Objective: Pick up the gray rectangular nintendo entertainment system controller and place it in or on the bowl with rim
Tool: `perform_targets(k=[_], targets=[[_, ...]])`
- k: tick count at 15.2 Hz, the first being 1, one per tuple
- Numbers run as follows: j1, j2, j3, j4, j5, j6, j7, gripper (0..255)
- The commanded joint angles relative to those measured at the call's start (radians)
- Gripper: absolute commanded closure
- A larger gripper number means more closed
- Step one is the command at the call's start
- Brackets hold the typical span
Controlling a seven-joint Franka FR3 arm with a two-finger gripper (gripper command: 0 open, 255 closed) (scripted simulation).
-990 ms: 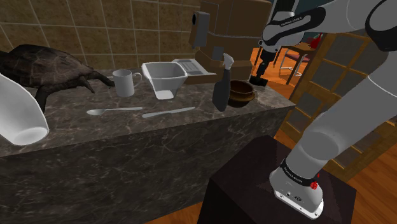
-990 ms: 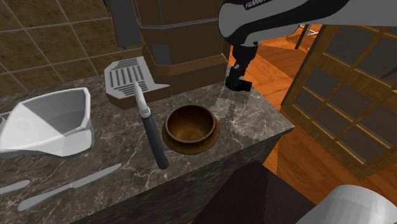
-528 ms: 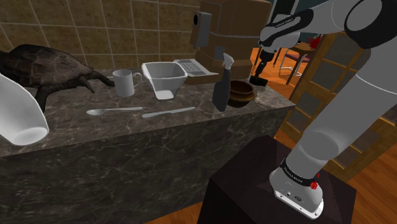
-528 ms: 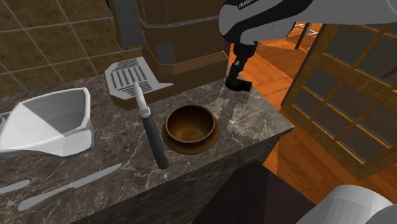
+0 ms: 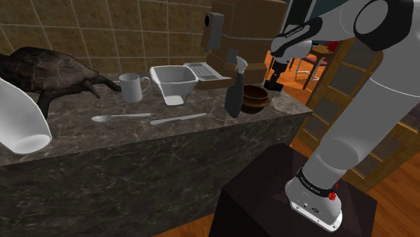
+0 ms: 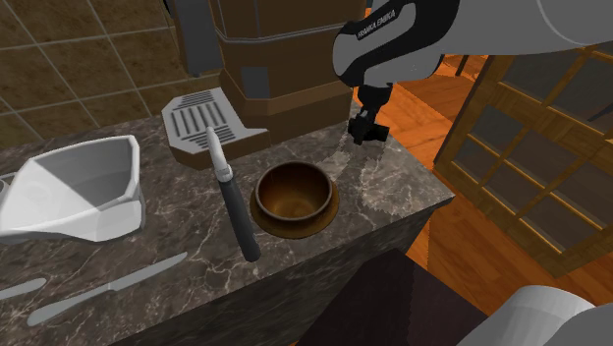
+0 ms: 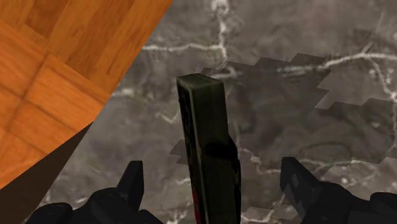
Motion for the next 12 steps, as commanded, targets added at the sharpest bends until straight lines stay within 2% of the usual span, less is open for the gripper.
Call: perform_targets(k=[1, 3, 4, 12], targets=[[0.0, 0.0, 0.0, -0.001, 0.0, 0.001, 0.0, 0], [0.0, 0.0, 0.0, 0.0, 0.0, 0.0, 0.0, 0], [0.0, 0.0, 0.0, 0.0, 0.0, 0.0, 0.0, 255], [0.0, 0.005, 0.0, 0.003, 0.004, 0.001, -0.003, 255]])
